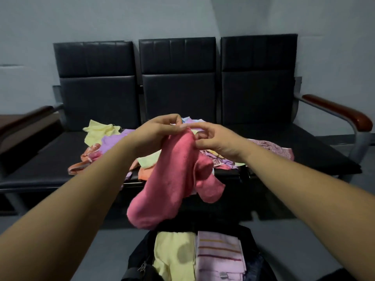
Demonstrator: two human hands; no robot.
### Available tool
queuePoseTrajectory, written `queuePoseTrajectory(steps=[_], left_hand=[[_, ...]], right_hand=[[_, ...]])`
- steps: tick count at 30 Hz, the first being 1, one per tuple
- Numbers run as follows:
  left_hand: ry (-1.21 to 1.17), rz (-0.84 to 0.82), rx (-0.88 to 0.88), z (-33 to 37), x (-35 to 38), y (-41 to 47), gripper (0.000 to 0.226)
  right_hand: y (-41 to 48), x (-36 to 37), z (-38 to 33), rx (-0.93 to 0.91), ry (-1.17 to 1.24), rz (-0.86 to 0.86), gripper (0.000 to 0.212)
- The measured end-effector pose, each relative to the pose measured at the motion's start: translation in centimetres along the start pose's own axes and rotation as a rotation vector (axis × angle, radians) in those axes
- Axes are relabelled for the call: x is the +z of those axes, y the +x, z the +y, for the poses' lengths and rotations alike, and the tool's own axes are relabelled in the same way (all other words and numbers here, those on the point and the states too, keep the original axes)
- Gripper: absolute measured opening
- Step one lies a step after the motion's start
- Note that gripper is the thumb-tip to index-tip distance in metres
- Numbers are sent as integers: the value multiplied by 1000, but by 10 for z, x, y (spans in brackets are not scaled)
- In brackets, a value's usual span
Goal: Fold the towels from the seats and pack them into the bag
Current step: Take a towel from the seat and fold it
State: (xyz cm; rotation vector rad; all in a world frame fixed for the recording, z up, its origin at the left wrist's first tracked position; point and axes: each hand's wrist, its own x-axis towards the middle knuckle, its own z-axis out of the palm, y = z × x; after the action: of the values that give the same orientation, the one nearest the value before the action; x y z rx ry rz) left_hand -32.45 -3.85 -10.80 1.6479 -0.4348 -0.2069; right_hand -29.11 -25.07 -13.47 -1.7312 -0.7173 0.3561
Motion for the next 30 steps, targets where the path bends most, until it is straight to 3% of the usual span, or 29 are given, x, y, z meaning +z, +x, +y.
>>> queuePoseTrajectory(steps=[3,7,9,12,14,17,19,21,24,27,30], left_hand=[[88,21,-33,7,-9,-8,16],[294,-121,-219,2,-18,-25,6],[424,-185,-320,-3,-20,-33,11],[434,-183,-275,-7,-23,-39,22],[250,-106,-185,-8,-23,-37,31],[155,-34,-51,3,-8,-29,36],[234,-50,5,17,9,-23,22],[396,-71,16,28,22,-19,15],[676,-177,-181,32,25,-20,21],[671,-199,-466,25,18,-32,20],[578,-159,-561,15,11,-46,17]], right_hand=[[-6,-4,-16,8,-121,17,3],[-22,-16,-28,18,168,101,17],[-32,-21,-32,12,253,162,21],[-41,-29,-31,10,294,286,25],[-46,-34,-30,37,235,335,23],[-53,-31,-27,112,158,233,25],[-53,-18,-28,150,170,94,31],[-51,-3,-29,147,91,-4,23],[-44,4,-28,53,-23,70,13],[-40,-7,-31,-50,95,247,10],[-41,-25,-28,-59,152,423,15]])
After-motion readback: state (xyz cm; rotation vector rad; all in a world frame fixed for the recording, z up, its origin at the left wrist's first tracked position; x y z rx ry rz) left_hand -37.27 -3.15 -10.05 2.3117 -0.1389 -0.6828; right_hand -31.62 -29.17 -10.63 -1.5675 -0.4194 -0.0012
